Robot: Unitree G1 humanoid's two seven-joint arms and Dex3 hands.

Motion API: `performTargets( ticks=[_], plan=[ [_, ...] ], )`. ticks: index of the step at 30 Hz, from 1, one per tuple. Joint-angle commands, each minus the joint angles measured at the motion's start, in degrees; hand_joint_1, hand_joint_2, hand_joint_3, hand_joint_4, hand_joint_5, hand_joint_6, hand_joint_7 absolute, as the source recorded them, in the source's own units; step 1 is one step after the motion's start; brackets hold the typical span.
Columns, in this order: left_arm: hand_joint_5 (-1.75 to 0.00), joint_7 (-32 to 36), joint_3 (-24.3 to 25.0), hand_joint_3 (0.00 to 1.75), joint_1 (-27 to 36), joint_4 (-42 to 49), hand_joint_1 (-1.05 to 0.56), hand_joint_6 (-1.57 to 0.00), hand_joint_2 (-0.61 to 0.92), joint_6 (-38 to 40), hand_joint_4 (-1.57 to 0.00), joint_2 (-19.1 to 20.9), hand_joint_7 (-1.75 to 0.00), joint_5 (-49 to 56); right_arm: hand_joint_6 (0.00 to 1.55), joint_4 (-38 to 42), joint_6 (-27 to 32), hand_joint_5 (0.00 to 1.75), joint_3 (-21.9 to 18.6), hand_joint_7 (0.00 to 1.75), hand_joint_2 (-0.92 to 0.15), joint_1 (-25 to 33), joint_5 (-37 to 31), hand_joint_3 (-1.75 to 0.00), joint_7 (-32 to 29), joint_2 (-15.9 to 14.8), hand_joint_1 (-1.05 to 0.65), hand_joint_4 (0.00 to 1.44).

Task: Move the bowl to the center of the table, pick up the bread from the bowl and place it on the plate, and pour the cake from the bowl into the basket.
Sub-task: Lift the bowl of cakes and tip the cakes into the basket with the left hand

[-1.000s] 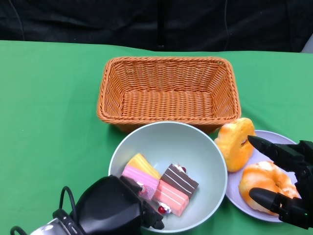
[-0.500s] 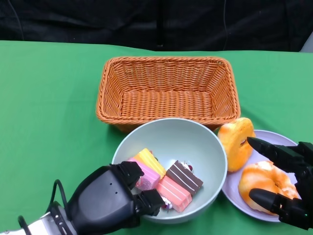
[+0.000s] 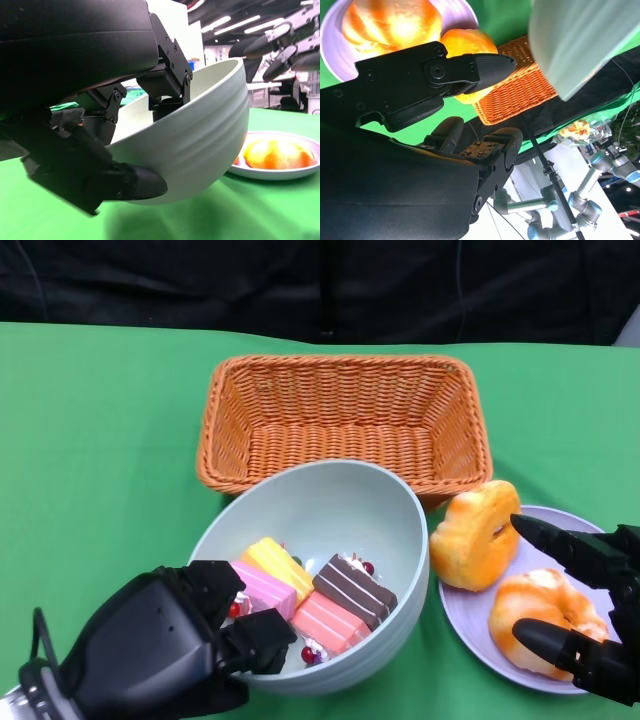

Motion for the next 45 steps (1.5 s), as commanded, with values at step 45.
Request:
performTargets(
  ticks=[45],
  plan=[
    [-1.75,-19.4,12.4,1.75,-2.4,-11.5,-0.11,-0.91,0.0,1.7,-1.1,-14.5,-1.65,-22.3,0.53,3.5,-1.1,0.79,-0.4,0.07,-0.92,0.0,0.3,-0.27,-2.2,1.0,-0.53,0.32]
  ],
)
